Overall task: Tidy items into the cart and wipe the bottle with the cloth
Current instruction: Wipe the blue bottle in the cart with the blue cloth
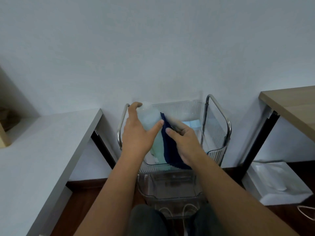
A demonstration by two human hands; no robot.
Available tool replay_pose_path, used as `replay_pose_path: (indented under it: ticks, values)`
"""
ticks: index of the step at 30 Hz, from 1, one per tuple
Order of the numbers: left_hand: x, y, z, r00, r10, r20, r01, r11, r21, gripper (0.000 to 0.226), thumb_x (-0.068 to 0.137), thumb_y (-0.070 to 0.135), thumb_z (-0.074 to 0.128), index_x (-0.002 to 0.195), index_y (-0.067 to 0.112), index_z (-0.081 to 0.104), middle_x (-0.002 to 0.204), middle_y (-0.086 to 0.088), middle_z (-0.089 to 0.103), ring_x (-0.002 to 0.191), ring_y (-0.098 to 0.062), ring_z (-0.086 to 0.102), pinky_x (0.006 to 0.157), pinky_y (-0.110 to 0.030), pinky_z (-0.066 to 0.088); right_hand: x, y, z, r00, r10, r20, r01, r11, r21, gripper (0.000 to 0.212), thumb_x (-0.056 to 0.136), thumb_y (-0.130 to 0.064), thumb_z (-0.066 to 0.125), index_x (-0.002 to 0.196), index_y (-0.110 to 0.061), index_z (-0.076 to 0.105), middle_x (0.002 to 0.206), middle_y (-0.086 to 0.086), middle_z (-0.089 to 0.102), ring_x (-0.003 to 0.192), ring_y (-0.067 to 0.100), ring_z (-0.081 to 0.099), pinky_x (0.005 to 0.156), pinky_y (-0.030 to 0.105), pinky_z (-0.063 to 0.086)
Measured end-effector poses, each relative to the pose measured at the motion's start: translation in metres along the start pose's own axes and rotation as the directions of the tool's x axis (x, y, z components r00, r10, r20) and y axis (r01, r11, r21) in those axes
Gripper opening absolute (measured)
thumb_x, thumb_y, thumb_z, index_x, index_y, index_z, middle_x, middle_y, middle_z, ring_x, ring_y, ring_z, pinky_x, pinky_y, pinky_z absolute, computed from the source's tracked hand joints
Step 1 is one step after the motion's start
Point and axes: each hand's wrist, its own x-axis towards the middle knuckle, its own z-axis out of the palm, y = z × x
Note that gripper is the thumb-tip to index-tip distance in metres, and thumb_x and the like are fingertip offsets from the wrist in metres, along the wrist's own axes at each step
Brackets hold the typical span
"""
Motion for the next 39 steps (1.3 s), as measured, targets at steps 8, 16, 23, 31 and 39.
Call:
replay_pose_path:
  ticks: [8, 16, 23, 31, 39]
  values:
    - [0.008, -0.002, 0.008, 0.99, -0.08, -0.115, 0.078, 0.997, -0.025, 0.075, 0.063, 0.07, 0.072, 0.12, 0.049, 0.027, 0.109, 0.012, 0.055, 0.087, -0.009, 0.058, 0.053, -0.015, 0.032, -0.01, 0.019, 0.018, 0.988, -0.015, 0.152, 0.1, 0.813, -0.573, 0.073, 0.093, -0.038, 0.058, 0.144, -0.052, 0.008, 0.153, -0.029, 0.01, 0.129, -0.028, 0.007, 0.106, 0.001, 0.012]
    - [0.014, -0.004, -0.022, 0.921, -0.28, -0.27, 0.113, 0.856, -0.504, 0.09, 0.054, 0.052, 0.088, 0.124, 0.05, 0.031, 0.113, -0.004, 0.058, 0.086, -0.007, 0.069, 0.069, -0.023, 0.055, -0.019, 0.027, 0.013, 0.992, -0.116, -0.043, 0.056, 0.733, -0.678, 0.041, 0.103, -0.039, 0.025, 0.139, -0.054, 0.013, 0.161, -0.007, 0.011, 0.148, 0.013, 0.005, 0.12, 0.046, 0.008]
    - [0.023, 0.006, -0.033, 0.977, -0.145, -0.156, -0.013, 0.69, -0.724, 0.062, 0.055, 0.022, 0.085, 0.113, 0.027, 0.063, 0.099, 0.008, 0.074, 0.092, -0.014, 0.072, 0.075, -0.034, 0.059, 0.006, -0.028, 0.057, 0.96, -0.268, 0.088, 0.273, 0.806, -0.526, 0.039, 0.097, -0.058, 0.017, 0.132, -0.061, 0.034, 0.143, -0.033, 0.031, 0.144, 0.004, 0.017, 0.118, 0.03, 0.001]
    - [0.009, 0.025, -0.05, 0.94, 0.268, -0.21, -0.34, 0.71, -0.617, 0.057, 0.059, 0.018, 0.083, 0.107, 0.033, 0.057, 0.105, 0.016, 0.063, 0.095, -0.006, 0.063, 0.074, -0.021, 0.053, 0.035, -0.038, 0.003, 0.973, -0.124, -0.197, 0.032, 0.911, -0.412, 0.049, 0.101, -0.045, 0.028, 0.098, -0.034, 0.075, 0.098, -0.006, 0.074, 0.092, 0.015, 0.066, 0.075, 0.027, 0.051]
    - [0.029, 0.03, -0.064, 0.943, 0.294, 0.154, -0.033, 0.543, -0.839, 0.065, 0.061, 0.012, 0.072, 0.121, 0.025, 0.051, 0.117, 0.003, 0.065, 0.108, -0.018, 0.062, 0.086, -0.033, 0.054, 0.015, -0.02, -0.021, 0.78, 0.51, -0.362, -0.272, 0.797, 0.539, 0.044, 0.087, -0.052, 0.056, 0.1, -0.013, 0.073, 0.093, 0.014, 0.075, 0.083, 0.032, 0.069, 0.078, 0.042, 0.054]
